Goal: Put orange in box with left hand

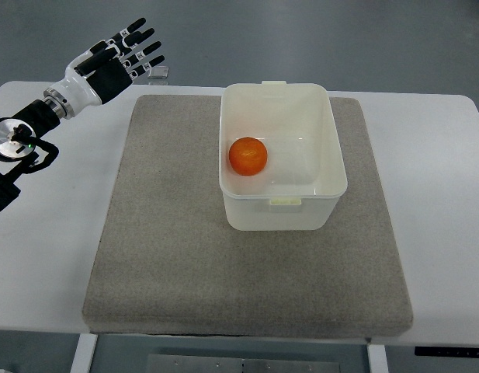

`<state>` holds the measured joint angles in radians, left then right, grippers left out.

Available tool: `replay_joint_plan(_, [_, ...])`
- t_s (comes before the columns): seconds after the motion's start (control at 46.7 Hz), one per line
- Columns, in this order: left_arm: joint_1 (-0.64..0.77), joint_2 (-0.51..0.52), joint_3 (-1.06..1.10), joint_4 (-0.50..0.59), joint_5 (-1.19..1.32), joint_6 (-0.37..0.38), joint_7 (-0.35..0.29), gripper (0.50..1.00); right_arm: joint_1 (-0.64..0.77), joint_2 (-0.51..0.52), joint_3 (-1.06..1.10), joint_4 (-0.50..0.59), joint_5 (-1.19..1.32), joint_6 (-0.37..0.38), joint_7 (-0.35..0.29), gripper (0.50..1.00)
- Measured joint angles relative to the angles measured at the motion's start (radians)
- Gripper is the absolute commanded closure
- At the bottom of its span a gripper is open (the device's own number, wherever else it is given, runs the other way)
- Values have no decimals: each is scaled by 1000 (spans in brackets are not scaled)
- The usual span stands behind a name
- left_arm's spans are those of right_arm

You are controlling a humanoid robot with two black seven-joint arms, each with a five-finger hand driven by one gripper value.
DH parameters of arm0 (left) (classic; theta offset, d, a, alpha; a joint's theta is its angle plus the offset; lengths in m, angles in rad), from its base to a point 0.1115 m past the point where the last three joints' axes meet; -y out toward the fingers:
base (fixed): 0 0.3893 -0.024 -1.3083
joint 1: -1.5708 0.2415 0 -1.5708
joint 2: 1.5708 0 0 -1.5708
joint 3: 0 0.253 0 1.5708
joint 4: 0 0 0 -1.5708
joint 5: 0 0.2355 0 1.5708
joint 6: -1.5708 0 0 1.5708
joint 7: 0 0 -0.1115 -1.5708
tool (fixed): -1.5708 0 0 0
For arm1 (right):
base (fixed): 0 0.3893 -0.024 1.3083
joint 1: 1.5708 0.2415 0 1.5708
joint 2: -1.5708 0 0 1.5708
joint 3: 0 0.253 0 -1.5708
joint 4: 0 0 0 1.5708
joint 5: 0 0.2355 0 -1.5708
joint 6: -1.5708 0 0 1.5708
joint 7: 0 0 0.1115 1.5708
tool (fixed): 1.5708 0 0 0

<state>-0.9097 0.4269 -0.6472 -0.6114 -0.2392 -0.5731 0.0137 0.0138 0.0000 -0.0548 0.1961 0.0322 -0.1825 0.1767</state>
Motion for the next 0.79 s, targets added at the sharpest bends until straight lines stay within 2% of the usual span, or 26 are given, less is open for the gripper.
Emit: replay_joint_plan(0.792, [-4,-4,-6,18,1,-1,0,506,0,0,1,0,0,1,0,574])
